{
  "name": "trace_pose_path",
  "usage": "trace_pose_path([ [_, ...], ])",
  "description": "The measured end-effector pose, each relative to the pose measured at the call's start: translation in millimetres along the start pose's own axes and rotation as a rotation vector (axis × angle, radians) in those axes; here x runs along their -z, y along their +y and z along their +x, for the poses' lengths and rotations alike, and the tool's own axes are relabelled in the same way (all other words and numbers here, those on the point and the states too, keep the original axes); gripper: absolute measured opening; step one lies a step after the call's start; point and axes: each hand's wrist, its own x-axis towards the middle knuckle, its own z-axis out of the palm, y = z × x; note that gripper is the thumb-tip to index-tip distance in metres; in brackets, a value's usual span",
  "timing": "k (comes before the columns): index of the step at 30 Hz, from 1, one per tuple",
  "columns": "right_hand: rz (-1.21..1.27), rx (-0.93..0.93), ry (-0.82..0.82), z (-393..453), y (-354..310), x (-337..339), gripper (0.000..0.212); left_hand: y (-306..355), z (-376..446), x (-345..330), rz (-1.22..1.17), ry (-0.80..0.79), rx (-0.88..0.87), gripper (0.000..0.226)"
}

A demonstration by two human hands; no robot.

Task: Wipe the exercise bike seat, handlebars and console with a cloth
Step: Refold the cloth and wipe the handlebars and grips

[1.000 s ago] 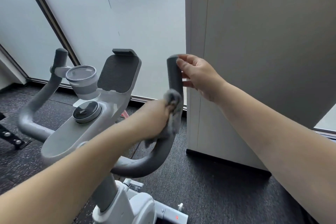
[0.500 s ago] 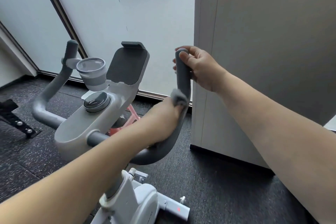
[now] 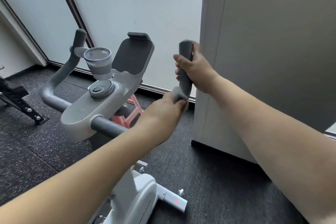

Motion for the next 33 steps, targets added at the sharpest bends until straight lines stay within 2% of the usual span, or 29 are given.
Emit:
trace_pose_path([
  [3, 0.044, 0.002, -0.043, 2, 1, 4, 0.044, -25, -20, 25, 0.136, -0.124, -0.047, 0.026],
  [5, 0.045, 0.003, -0.067, 3, 1, 6, 0.045, -24, -13, 41, 0.037, -0.145, -0.009, 0.040],
  [7, 0.046, 0.005, -0.081, 2, 1, 6, 0.049, -9, 6, 40, -0.127, -0.079, 0.036, 0.054],
  [10, 0.030, 0.013, -0.059, -3, 5, 8, 0.059, 20, 25, 4, -0.074, 0.017, 0.023, 0.039],
  [12, 0.004, 0.027, -0.069, -10, 14, 11, 0.071, 21, 19, -15, 0.054, 0.090, 0.041, 0.044],
  [15, -0.049, 0.068, -0.106, -23, 27, 12, 0.081, -7, -12, -9, 0.123, 0.111, -0.100, 0.054],
  [17, -0.096, 0.081, -0.106, -27, 30, 11, 0.082, -22, -34, 4, 0.171, 0.095, -0.221, 0.050],
  [18, -0.112, 0.077, -0.109, -28, 27, 10, 0.082, -25, -35, 13, 0.147, 0.070, -0.227, 0.042],
  [20, -0.120, 0.036, -0.121, -28, 19, 10, 0.081, -21, -23, 25, 0.047, 0.022, -0.135, 0.019],
  [22, -0.105, -0.027, -0.127, -27, 7, 10, 0.075, -6, 3, 23, 0.001, 0.079, -0.066, 0.026],
  [26, -0.119, -0.096, -0.067, -26, -1, 9, 0.056, 19, 22, -18, 0.119, 0.146, 0.054, 0.039],
  [29, -0.103, -0.093, -0.033, -29, 2, 3, 0.053, -4, -5, -18, 0.214, 0.168, -0.096, 0.055],
  [31, -0.092, -0.087, -0.003, -30, 3, -1, 0.053, -36, -31, -4, 0.283, 0.179, -0.318, 0.061],
  [33, -0.087, -0.098, 0.023, -32, 3, -3, 0.053, -66, -54, 12, 0.328, 0.116, -0.518, 0.060],
])
